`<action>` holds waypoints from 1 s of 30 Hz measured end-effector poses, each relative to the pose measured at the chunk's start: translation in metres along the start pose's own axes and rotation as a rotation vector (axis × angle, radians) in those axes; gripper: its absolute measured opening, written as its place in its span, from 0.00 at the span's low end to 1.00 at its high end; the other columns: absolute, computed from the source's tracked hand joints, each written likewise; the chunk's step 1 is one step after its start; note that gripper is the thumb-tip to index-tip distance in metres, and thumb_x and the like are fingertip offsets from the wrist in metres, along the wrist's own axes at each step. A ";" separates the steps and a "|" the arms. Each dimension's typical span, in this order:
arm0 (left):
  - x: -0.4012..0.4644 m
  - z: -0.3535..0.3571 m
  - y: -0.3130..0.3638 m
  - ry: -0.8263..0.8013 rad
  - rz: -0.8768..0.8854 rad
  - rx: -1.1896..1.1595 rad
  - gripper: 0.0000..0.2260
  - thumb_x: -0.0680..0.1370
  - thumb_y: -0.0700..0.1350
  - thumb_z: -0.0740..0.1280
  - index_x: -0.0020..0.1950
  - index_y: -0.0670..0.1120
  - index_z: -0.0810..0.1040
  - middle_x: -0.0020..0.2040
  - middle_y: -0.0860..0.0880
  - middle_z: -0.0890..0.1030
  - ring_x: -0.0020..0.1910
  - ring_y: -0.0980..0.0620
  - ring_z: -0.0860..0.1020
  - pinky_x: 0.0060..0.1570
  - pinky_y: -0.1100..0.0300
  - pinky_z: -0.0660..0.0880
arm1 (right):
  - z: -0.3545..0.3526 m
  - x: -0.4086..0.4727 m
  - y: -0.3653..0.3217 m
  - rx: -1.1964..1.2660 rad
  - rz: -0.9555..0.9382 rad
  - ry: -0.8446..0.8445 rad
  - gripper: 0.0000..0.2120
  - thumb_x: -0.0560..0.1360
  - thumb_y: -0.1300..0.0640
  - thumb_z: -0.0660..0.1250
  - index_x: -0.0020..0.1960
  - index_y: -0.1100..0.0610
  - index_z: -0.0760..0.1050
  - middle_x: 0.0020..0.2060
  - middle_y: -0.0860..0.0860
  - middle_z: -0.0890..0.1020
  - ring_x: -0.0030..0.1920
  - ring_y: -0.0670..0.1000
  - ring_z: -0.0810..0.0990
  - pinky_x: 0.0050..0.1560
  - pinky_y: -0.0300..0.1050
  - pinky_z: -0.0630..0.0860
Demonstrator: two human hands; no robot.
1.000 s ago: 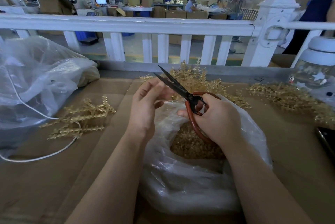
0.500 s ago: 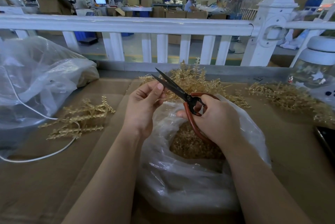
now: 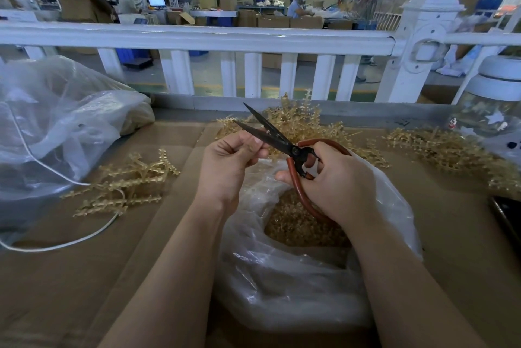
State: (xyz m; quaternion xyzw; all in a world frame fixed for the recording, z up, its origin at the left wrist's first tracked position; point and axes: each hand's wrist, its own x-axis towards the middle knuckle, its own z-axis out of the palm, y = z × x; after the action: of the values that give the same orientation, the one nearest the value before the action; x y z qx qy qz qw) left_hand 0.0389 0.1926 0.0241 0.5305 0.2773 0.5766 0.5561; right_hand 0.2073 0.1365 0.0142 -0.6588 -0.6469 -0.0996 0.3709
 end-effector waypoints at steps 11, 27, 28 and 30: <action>0.001 -0.001 0.000 -0.010 0.016 0.020 0.04 0.77 0.38 0.68 0.46 0.41 0.82 0.36 0.51 0.83 0.36 0.57 0.78 0.42 0.65 0.73 | 0.004 0.001 0.004 -0.034 0.015 -0.011 0.32 0.64 0.18 0.54 0.40 0.47 0.73 0.31 0.39 0.75 0.31 0.38 0.71 0.29 0.34 0.67; 0.000 0.003 -0.003 -0.029 0.181 0.226 0.09 0.78 0.32 0.66 0.43 0.44 0.82 0.34 0.53 0.81 0.37 0.57 0.78 0.40 0.69 0.74 | 0.002 0.000 0.003 -0.051 0.004 0.005 0.25 0.68 0.23 0.63 0.44 0.45 0.75 0.34 0.37 0.76 0.33 0.40 0.73 0.29 0.32 0.64; 0.000 0.003 -0.004 -0.034 0.179 0.225 0.09 0.78 0.33 0.66 0.43 0.44 0.82 0.34 0.53 0.81 0.37 0.57 0.77 0.40 0.69 0.74 | 0.002 0.000 0.003 -0.050 0.005 0.011 0.24 0.68 0.24 0.64 0.44 0.45 0.75 0.34 0.38 0.76 0.33 0.40 0.73 0.29 0.32 0.64; 0.000 0.003 -0.005 -0.045 0.175 0.220 0.09 0.78 0.33 0.66 0.43 0.44 0.82 0.34 0.52 0.81 0.37 0.56 0.77 0.41 0.68 0.74 | 0.002 0.000 0.003 -0.049 0.007 0.013 0.26 0.68 0.23 0.63 0.43 0.46 0.75 0.33 0.38 0.76 0.32 0.41 0.73 0.29 0.33 0.66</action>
State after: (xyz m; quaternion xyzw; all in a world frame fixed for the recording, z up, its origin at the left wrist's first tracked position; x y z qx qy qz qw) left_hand 0.0430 0.1931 0.0208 0.6230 0.2790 0.5772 0.4482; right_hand 0.2093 0.1383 0.0119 -0.6691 -0.6396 -0.1186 0.3593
